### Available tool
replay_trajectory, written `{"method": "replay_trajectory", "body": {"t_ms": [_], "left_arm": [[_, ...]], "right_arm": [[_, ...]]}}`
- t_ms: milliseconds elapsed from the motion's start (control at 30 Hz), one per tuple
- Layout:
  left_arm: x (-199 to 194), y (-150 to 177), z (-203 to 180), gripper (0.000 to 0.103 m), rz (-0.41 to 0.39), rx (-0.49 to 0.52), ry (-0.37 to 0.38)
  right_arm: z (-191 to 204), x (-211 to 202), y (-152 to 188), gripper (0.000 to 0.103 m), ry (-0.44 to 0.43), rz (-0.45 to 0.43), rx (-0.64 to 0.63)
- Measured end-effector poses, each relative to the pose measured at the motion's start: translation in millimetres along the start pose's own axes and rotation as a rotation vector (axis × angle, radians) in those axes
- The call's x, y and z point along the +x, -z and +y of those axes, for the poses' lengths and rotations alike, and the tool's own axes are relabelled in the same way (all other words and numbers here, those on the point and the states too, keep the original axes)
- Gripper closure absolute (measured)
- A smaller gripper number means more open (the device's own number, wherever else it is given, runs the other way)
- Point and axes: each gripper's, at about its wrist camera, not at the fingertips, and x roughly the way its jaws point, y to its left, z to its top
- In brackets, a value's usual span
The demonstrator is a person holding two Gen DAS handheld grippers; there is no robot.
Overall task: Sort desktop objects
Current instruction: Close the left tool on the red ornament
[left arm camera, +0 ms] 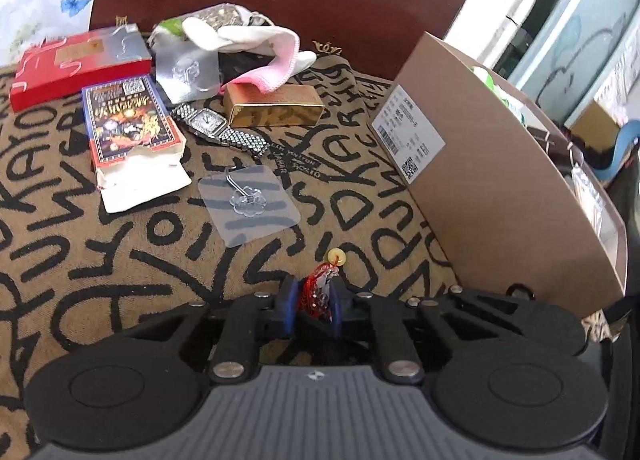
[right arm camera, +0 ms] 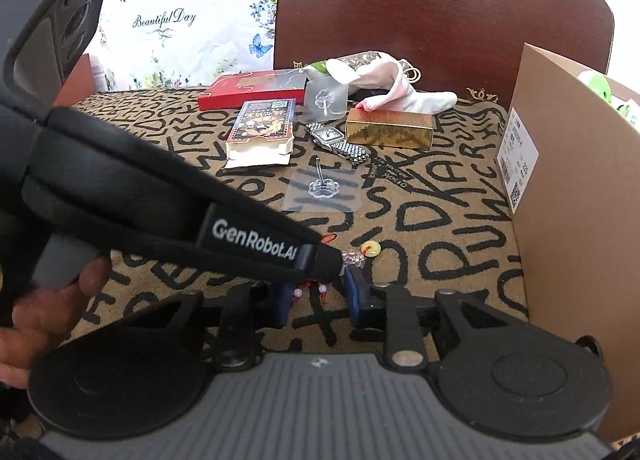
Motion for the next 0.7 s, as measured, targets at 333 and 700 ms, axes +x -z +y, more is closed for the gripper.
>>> {"method": "replay_trajectory", "body": {"t_ms": [333, 700], "left_arm": [[1.1, -3.7, 12.6, 0.090, -0.008, -0.084, 0.029], [3.2, -3.0, 13.3, 0.088, -0.001, -0.112, 0.061]], "right_arm": [[-1.3, 1.5, -1.2, 0.075, 0.010, 0.001, 0.020], [1.4, 3.7, -0.3, 0.075, 0.023, 0.008, 0.000]]}}
